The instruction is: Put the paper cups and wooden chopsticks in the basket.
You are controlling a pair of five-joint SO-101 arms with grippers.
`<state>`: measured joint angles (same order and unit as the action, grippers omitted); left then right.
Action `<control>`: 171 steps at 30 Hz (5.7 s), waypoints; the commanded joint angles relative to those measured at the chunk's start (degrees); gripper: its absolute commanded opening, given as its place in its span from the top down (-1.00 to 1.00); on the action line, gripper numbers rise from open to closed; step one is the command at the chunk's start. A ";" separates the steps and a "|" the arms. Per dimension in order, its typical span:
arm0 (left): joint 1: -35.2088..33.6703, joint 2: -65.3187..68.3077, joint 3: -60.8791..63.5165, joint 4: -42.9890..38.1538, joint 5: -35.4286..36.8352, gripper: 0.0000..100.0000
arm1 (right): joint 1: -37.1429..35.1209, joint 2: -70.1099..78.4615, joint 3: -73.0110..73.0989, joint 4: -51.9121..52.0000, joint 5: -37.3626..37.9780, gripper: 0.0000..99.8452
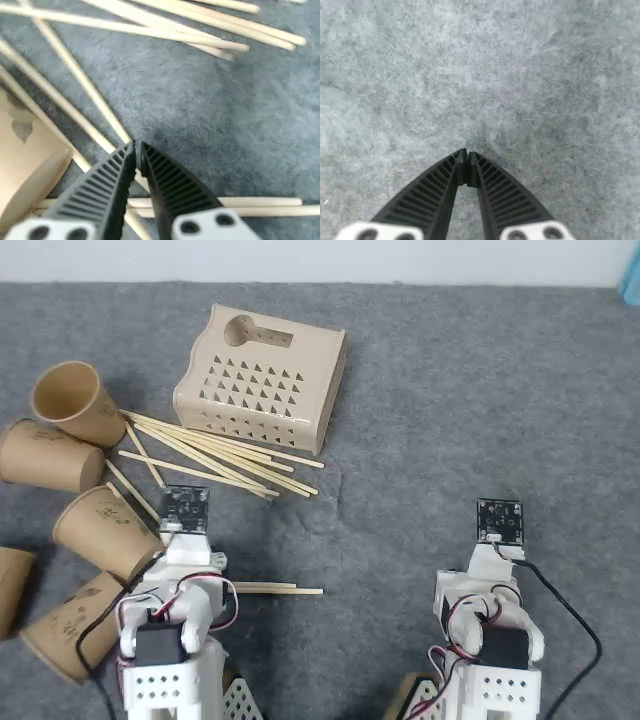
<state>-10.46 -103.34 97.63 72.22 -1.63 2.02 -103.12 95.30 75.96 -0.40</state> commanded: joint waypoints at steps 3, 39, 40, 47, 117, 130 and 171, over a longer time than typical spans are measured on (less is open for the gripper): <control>-0.44 -1.14 -1.10 0.18 0.88 0.97 | 0.31 -0.75 1.14 -0.92 1.14 0.99; 5.10 -1.23 -3.30 -1.67 0.97 0.97 | 0.75 -0.75 1.14 -0.92 1.23 0.99; 5.10 -1.23 -3.91 -2.81 0.97 0.97 | 0.75 -0.75 1.14 -0.92 1.23 0.99; 2.99 -1.23 -6.11 -9.76 1.05 0.97 | 0.75 -0.75 1.14 -0.92 1.23 0.99; 1.05 126.86 -117.58 -20.04 13.63 0.64 | 0.75 -0.75 1.14 -0.92 1.23 0.99; -0.70 157.19 -156.79 -12.66 10.20 0.63 | 0.75 -0.75 1.14 -0.92 1.23 0.99; 9.93 159.03 -193.71 17.41 -10.11 0.98 | 0.75 -0.75 1.14 -0.92 1.23 0.99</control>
<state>-1.14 65.45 -94.73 87.08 -6.37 2.02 -103.12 95.30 75.96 -0.40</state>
